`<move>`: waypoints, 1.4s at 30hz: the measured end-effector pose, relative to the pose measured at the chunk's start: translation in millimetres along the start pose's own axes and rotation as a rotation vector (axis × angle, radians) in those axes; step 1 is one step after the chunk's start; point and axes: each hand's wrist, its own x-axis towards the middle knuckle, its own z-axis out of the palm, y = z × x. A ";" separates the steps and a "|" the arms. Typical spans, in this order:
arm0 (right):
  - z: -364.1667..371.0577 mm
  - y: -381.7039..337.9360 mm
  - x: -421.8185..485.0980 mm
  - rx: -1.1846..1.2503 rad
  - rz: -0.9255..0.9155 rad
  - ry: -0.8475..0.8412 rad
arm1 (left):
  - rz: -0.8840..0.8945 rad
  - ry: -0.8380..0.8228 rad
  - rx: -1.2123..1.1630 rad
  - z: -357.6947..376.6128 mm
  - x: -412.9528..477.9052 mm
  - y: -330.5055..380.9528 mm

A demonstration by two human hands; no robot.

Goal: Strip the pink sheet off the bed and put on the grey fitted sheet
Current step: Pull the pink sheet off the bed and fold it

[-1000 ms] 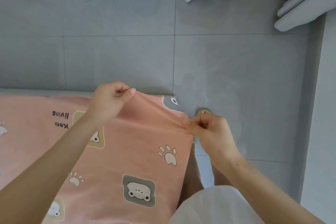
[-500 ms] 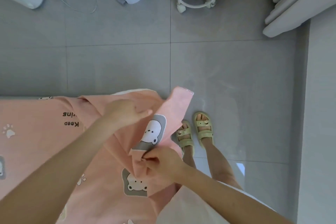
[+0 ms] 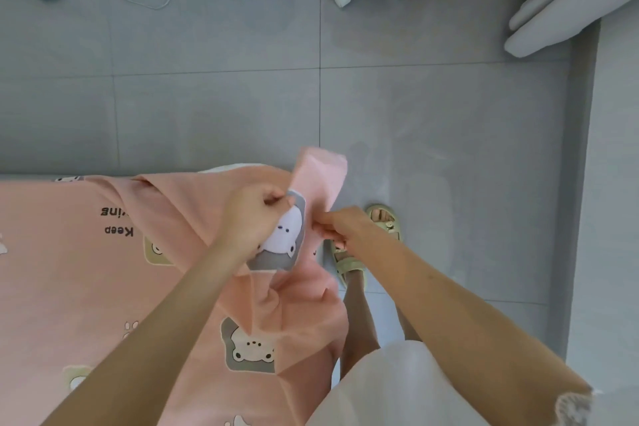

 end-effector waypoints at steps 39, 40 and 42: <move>-70.1 26.0 -46.2 -0.391 -0.531 0.461 | 0.121 0.358 -0.148 -91.6 41.9 96.1; -95.4 25.5 -59.9 -0.316 -0.530 0.541 | 0.123 0.337 -0.157 -87.5 41.1 99.8; -138.3 23.7 -97.8 -0.236 -0.560 0.633 | 0.142 0.290 -0.120 -76.9 39.3 108.6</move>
